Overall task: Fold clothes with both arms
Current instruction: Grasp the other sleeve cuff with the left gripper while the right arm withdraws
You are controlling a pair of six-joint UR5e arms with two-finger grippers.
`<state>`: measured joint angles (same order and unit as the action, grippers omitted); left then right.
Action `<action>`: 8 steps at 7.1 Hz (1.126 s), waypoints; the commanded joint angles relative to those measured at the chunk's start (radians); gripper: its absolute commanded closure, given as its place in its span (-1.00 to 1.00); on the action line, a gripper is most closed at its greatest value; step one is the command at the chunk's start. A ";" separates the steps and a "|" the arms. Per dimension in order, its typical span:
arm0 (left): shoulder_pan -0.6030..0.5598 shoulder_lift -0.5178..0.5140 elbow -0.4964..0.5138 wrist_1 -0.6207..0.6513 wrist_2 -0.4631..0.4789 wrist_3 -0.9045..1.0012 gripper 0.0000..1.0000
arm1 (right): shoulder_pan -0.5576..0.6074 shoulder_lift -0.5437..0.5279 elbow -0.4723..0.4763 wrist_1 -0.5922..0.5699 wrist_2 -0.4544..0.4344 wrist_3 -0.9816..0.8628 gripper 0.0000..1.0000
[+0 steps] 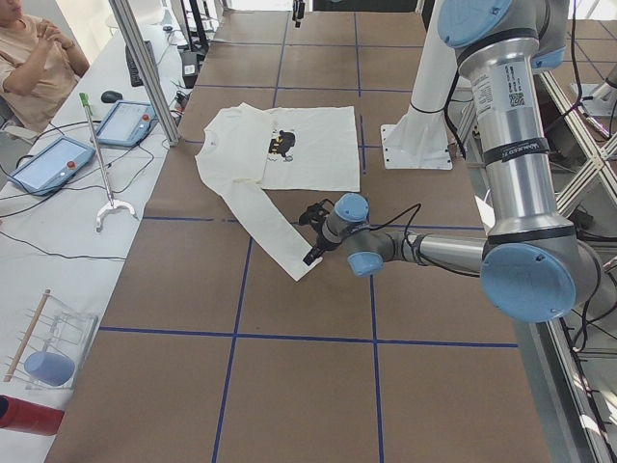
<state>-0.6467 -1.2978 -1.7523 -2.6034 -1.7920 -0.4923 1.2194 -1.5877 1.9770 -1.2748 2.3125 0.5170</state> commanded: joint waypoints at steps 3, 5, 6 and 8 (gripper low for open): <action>0.018 -0.006 0.027 0.000 0.003 0.000 0.02 | 0.000 0.000 -0.003 0.000 -0.004 0.000 -1.00; 0.018 -0.009 0.025 0.000 0.046 0.000 1.00 | 0.000 0.002 -0.003 0.000 -0.004 0.000 -1.00; 0.018 -0.011 0.013 -0.001 0.160 0.003 1.00 | 0.000 0.003 -0.004 0.000 -0.005 0.001 -1.00; 0.009 -0.047 -0.001 0.002 0.186 0.014 1.00 | 0.000 0.003 -0.006 0.000 -0.005 0.000 -1.00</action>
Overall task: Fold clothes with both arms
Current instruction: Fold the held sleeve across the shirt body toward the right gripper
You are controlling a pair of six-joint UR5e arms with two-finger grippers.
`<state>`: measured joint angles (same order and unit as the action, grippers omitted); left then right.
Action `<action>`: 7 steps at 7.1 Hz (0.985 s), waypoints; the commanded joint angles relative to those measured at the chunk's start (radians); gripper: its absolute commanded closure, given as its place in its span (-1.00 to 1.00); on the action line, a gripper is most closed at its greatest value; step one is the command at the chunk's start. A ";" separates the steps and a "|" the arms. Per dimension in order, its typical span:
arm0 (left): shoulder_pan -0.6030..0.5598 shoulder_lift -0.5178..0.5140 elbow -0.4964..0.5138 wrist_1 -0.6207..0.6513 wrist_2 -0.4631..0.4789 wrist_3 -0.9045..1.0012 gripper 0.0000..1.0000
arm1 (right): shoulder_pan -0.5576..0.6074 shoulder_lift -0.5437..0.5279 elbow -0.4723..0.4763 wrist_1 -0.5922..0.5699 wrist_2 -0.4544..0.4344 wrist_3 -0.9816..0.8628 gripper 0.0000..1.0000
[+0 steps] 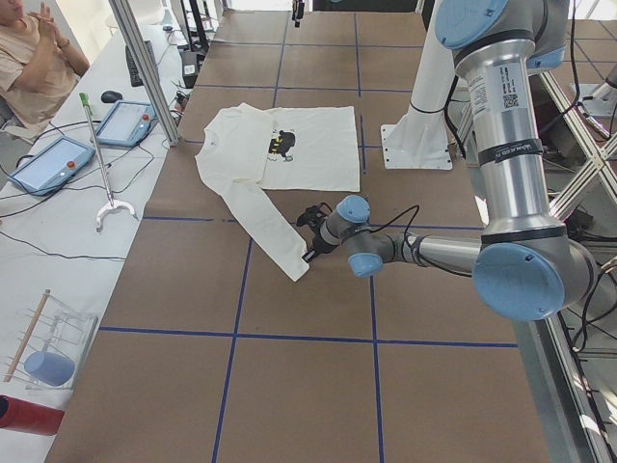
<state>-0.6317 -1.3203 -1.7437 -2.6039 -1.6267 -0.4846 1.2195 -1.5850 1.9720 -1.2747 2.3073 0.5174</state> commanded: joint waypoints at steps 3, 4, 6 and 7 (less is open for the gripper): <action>-0.117 -0.265 -0.011 0.182 0.019 0.005 1.00 | 0.000 0.002 -0.002 0.000 0.000 0.000 -1.00; -0.126 -0.418 -0.011 0.346 0.024 -0.014 1.00 | 0.000 0.002 -0.002 0.000 0.000 0.001 -1.00; -0.122 -0.711 -0.001 0.587 0.024 -0.205 1.00 | 0.000 0.002 -0.001 0.002 0.000 0.006 -1.00; -0.118 -0.897 0.012 0.792 0.021 -0.256 1.00 | 0.000 0.002 0.002 0.002 0.000 0.007 -1.00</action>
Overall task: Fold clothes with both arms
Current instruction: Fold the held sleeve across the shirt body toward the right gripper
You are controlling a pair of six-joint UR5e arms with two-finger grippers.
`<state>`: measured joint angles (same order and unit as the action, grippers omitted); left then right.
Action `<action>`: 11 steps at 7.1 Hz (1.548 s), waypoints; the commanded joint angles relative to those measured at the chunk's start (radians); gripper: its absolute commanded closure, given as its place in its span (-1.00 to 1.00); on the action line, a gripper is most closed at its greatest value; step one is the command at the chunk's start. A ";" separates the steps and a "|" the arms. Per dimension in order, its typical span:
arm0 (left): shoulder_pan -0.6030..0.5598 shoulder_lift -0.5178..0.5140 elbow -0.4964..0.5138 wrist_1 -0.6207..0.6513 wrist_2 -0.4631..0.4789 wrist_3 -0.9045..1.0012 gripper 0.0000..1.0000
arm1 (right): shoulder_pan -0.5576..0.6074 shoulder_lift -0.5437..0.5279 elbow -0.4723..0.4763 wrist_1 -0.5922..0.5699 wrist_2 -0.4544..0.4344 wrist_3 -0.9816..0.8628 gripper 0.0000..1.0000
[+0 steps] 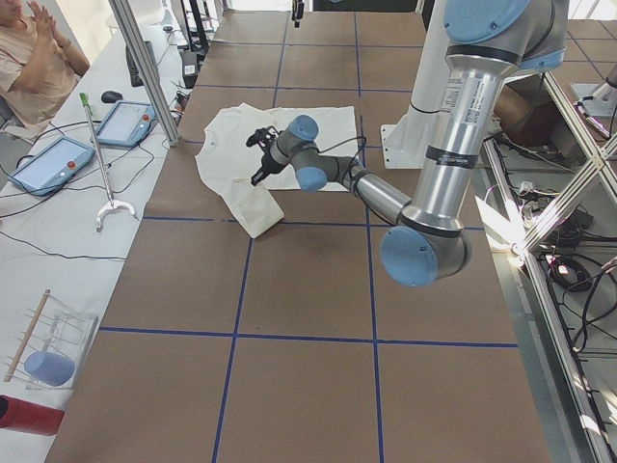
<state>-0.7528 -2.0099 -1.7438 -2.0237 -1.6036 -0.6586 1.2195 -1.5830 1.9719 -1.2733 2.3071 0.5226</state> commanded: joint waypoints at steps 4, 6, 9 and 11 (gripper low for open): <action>0.215 -0.720 0.467 0.272 0.246 -0.372 1.00 | 0.009 -0.003 0.005 0.002 0.003 0.004 -1.00; 0.272 -0.727 0.576 0.175 0.296 -0.404 1.00 | 0.011 -0.006 0.005 0.002 0.000 0.004 -1.00; 0.279 -0.701 0.583 0.066 0.297 -0.430 -0.98 | 0.011 -0.003 0.002 0.002 0.000 0.005 -1.00; 0.279 -0.693 0.574 -0.001 0.283 -0.452 -1.00 | 0.011 0.003 -0.001 0.002 0.003 0.005 -1.00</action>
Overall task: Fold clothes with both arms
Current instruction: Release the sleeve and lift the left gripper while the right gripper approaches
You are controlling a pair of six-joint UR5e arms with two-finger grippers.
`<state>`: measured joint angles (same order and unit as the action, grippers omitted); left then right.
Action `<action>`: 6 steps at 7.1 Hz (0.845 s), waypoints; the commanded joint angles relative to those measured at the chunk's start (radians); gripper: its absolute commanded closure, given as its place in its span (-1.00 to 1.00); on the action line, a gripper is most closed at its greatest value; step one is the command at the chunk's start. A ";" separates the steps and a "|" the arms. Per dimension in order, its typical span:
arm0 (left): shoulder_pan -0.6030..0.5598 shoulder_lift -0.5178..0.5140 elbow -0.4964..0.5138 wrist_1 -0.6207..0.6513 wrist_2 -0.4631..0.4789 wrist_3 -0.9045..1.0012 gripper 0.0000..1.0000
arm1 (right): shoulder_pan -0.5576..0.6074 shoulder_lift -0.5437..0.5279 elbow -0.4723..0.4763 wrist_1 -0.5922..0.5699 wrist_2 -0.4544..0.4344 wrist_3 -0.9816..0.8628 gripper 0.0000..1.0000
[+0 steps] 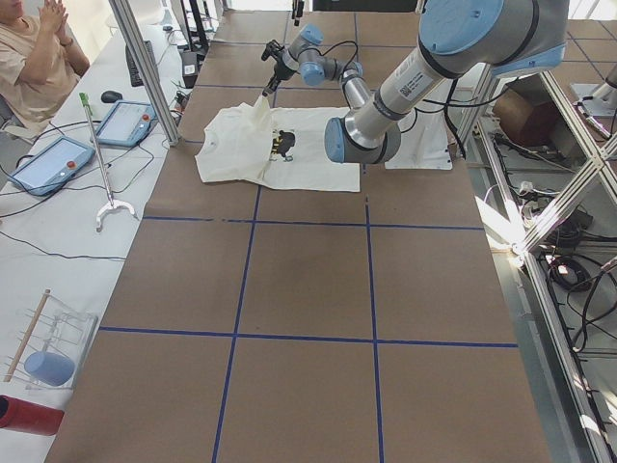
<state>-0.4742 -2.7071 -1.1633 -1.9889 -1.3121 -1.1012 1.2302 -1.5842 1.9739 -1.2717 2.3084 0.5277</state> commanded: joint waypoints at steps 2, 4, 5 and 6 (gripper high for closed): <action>-0.056 0.009 -0.056 -0.001 -0.212 0.085 -1.00 | -0.003 0.012 -0.003 0.003 0.002 0.012 -1.00; -0.151 0.087 -0.178 0.085 -0.394 0.221 -1.00 | -0.014 0.085 -0.001 0.000 -0.001 0.091 -1.00; -0.188 0.201 -0.313 0.126 -0.441 0.281 -1.00 | -0.050 0.157 -0.004 -0.014 -0.018 0.162 -1.00; -0.222 0.286 -0.431 0.184 -0.450 0.391 -1.00 | -0.125 0.217 -0.010 -0.043 -0.100 0.225 -1.00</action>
<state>-0.6494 -2.5310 -1.4485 -1.8686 -1.7237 -0.8259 1.1758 -1.4442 1.9692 -1.2872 2.2771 0.6723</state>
